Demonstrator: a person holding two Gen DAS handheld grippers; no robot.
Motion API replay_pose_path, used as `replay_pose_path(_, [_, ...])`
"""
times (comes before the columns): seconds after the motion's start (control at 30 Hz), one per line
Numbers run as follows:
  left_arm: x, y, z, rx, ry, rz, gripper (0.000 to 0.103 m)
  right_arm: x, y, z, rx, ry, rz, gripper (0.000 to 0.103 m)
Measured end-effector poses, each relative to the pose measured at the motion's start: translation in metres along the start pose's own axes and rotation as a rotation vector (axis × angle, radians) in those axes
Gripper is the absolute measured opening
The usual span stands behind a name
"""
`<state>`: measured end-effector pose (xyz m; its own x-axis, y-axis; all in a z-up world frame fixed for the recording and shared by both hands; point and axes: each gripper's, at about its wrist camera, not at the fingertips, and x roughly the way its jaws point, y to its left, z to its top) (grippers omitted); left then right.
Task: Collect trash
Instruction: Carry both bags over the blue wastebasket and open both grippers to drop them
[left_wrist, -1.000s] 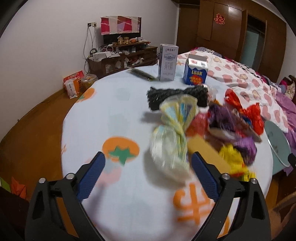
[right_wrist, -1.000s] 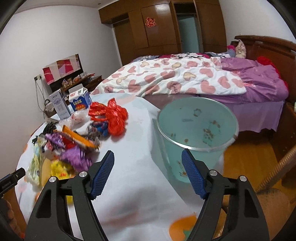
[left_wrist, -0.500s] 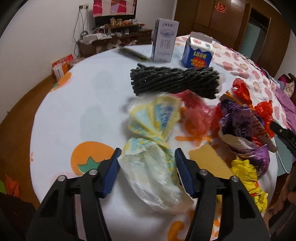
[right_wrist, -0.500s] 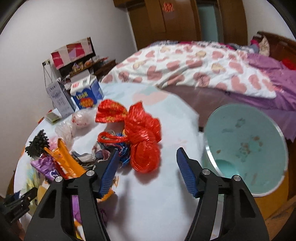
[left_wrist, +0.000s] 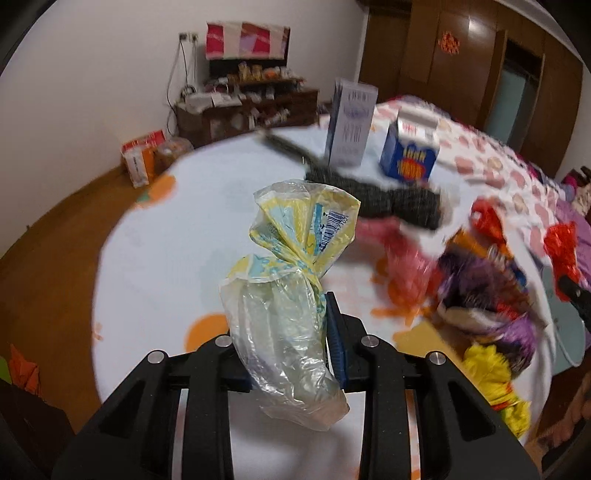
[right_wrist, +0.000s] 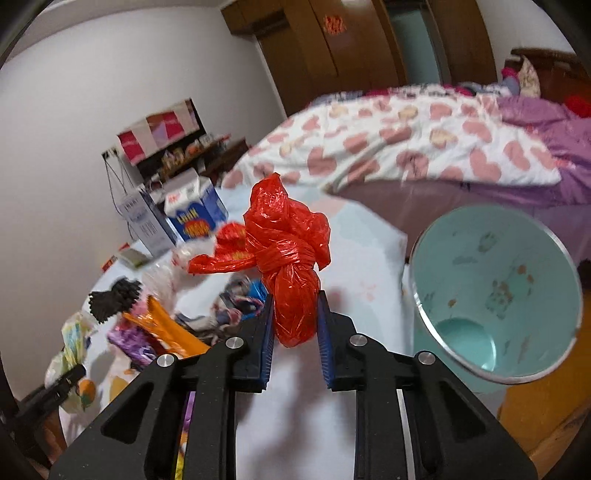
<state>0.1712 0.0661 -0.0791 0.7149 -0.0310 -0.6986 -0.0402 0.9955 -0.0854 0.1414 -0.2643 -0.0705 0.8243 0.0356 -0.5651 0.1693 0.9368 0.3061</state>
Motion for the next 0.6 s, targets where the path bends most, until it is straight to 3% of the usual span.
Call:
replay_pose_path(0.27, [-0.023, -0.053, 0.010, 0.101, -0.045, -0.100, 0.030, -0.034, -0.020, 0.005, 0.003, -0.077, -0.089, 0.022])
replay_pose_path(0.43, [-0.026, -0.114, 0.010, 0.177, -0.020, -0.242, 0.030, -0.052, -0.061, 0.007, 0.040, -0.092, -0.182, 0.022])
replay_pose_path(0.6, [-0.026, -0.181, 0.002, 0.286, -0.020, -0.318, 0.030, -0.065, -0.112, 0.009, 0.092, -0.097, -0.289, 0.022])
